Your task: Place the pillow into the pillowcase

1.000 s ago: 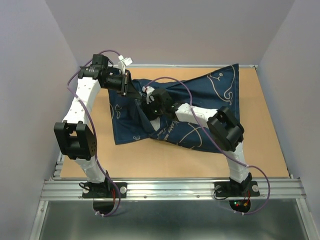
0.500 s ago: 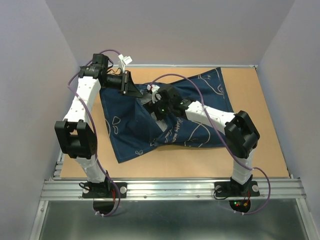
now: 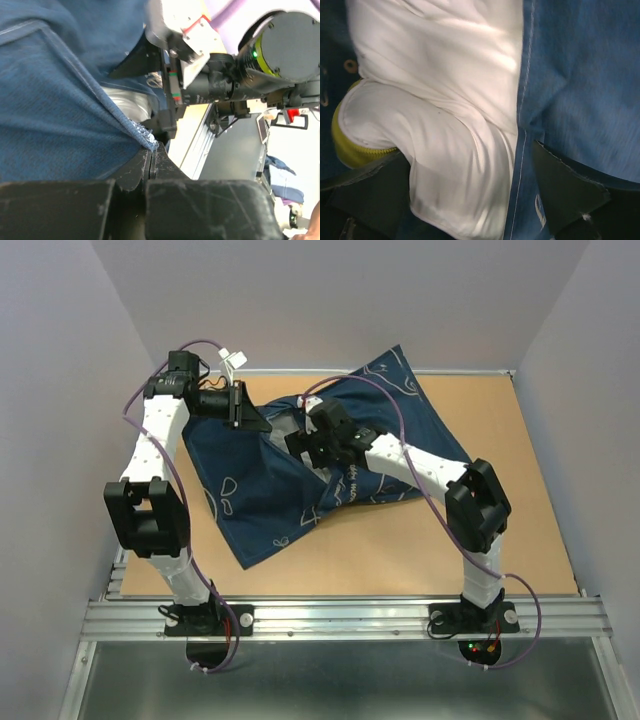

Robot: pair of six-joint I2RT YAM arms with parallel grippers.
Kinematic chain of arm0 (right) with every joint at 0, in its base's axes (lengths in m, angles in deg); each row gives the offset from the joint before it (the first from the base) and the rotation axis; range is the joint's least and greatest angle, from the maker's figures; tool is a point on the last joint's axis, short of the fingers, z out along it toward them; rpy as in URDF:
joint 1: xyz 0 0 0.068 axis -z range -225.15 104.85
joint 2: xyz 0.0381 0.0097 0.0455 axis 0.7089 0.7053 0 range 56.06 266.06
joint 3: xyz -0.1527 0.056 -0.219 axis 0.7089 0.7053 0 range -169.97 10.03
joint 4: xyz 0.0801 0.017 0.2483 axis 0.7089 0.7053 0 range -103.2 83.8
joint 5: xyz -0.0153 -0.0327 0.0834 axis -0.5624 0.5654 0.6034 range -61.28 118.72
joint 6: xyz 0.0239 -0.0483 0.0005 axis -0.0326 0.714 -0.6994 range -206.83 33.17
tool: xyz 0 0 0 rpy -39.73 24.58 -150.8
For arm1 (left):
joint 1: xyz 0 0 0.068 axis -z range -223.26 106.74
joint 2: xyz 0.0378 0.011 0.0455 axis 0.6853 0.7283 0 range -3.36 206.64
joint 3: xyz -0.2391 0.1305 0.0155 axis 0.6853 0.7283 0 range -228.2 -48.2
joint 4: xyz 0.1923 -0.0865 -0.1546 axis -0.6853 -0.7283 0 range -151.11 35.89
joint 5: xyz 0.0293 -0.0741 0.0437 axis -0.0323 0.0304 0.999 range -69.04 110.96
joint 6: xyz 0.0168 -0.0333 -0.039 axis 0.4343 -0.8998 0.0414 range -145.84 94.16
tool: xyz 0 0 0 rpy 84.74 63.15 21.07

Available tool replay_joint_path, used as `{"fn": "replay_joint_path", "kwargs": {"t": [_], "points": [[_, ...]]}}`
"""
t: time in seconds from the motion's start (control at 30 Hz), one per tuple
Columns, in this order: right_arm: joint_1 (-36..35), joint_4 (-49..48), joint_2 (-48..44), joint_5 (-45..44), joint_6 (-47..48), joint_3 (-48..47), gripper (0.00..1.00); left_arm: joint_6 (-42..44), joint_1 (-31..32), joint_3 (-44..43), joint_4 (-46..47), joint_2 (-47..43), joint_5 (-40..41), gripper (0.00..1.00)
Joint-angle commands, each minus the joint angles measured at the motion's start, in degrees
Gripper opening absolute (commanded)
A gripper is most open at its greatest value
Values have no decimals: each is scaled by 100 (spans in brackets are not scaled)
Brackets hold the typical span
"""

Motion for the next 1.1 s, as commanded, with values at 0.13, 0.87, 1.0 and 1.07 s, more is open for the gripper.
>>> {"fn": "replay_joint_path", "kwargs": {"t": [0.13, 0.87, 1.0, 1.07], "points": [[388, 556, 549, -1122, -244, -965, 100, 1362, 23, 478, -899, -375, -553, 0], [1197, 248, 514, 3630, -623, -1001, 1, 1488, 32, -13, -1007, 47, -377, 0], [803, 257, 830, 3832, -491, -739, 0, 1278, 23, -110, -901, 73, -360, 0], [670, 257, 936, 3998, -447, -527, 1, 1190, 23, -171, -874, 91, -351, 0]]}}
